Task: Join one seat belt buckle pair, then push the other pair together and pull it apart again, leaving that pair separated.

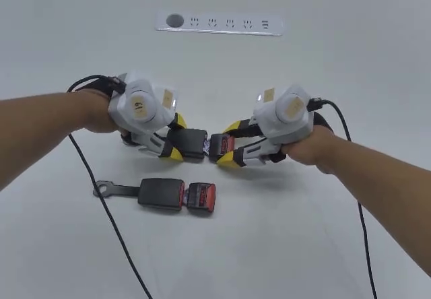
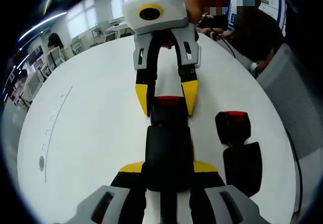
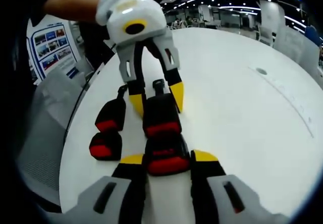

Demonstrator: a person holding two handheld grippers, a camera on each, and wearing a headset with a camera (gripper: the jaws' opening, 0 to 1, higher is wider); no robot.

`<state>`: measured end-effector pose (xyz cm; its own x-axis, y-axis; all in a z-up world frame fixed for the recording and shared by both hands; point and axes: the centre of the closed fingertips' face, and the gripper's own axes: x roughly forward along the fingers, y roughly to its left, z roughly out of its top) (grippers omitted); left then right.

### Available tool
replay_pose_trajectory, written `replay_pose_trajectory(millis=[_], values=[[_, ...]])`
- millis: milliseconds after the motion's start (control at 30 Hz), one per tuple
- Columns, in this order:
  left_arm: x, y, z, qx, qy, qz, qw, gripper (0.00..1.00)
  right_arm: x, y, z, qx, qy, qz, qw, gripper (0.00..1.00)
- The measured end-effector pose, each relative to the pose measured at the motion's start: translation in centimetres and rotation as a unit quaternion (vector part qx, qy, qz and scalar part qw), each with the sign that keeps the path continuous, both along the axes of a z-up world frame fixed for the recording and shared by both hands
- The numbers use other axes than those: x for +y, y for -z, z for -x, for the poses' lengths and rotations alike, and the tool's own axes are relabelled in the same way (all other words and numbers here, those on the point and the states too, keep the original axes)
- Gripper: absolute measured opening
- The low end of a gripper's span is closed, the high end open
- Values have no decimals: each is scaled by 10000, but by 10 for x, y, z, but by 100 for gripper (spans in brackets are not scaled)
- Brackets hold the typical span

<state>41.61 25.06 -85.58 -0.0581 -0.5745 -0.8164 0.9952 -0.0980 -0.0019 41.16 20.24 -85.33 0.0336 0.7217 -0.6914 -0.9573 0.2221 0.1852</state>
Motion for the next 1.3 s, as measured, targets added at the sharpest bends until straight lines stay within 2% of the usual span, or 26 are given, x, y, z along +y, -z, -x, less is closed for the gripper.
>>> replay_pose_trajectory(millis=[800,1100,1300], values=[[1,1,0,1,-150,-30,9999,34,-4,8,-5,-96,-227,265,9993,33],[1,1,0,-5,-148,-37,9999,34,-7,8,-5,-113,-232,273,9993,33],[2,0,1,6,-127,-8,9999,34,-19,7,-4,-90,-278,325,9990,33]])
